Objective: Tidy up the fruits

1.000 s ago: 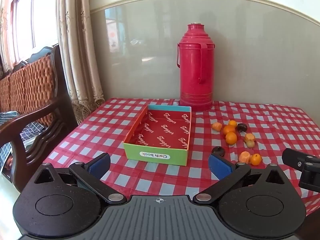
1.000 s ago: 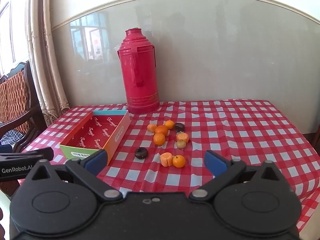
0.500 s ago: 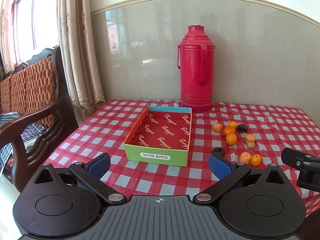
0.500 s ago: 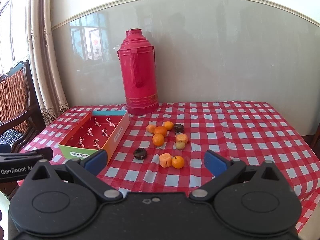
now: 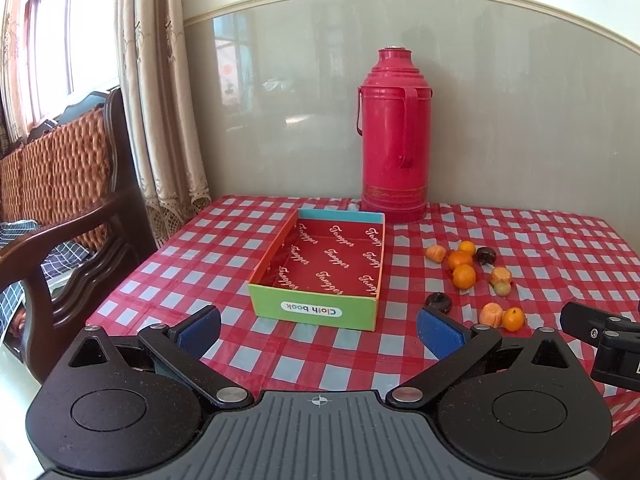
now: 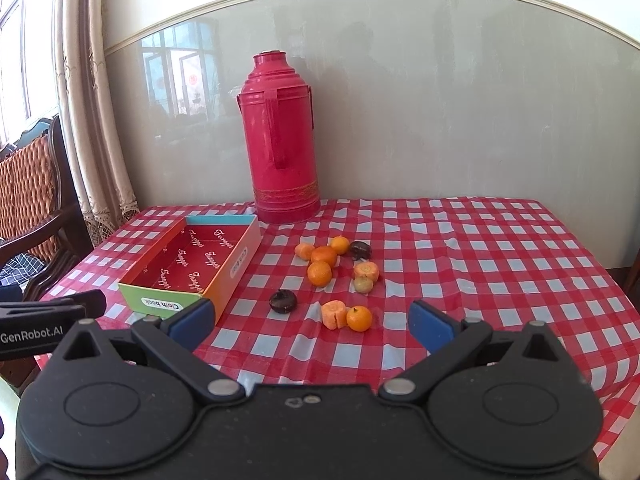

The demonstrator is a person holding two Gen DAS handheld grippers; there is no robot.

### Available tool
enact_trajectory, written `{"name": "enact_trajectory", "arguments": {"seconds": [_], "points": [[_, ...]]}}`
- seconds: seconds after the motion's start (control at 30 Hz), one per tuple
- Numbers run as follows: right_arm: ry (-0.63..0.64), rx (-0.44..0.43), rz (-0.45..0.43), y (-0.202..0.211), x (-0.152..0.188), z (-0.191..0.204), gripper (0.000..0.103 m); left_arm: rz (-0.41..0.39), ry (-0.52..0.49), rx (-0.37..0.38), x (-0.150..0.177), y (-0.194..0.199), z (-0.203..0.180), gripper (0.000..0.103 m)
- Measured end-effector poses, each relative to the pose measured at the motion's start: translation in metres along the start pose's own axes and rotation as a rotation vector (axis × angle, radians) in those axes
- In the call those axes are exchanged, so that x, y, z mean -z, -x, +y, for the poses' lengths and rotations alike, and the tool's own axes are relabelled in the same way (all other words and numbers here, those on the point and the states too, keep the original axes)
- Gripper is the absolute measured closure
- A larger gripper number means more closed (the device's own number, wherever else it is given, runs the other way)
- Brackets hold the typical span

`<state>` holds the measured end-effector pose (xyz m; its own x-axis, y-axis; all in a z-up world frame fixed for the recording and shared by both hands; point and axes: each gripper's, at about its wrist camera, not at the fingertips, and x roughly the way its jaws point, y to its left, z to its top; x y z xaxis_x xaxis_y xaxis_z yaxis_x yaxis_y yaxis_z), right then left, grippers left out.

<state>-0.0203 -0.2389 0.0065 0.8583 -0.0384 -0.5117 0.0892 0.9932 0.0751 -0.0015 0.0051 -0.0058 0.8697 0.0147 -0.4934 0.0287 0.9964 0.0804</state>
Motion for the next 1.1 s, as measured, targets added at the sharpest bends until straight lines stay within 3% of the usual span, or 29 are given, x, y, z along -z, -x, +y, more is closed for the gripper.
{"name": "enact_trajectory", "arguments": {"seconds": [1.1], "points": [[-0.006, 0.009, 0.013, -0.0022, 0.0064, -0.0006, 0.006, -0.002, -0.026, 0.01, -0.0002, -0.0073, -0.0089, 0.0]]}}
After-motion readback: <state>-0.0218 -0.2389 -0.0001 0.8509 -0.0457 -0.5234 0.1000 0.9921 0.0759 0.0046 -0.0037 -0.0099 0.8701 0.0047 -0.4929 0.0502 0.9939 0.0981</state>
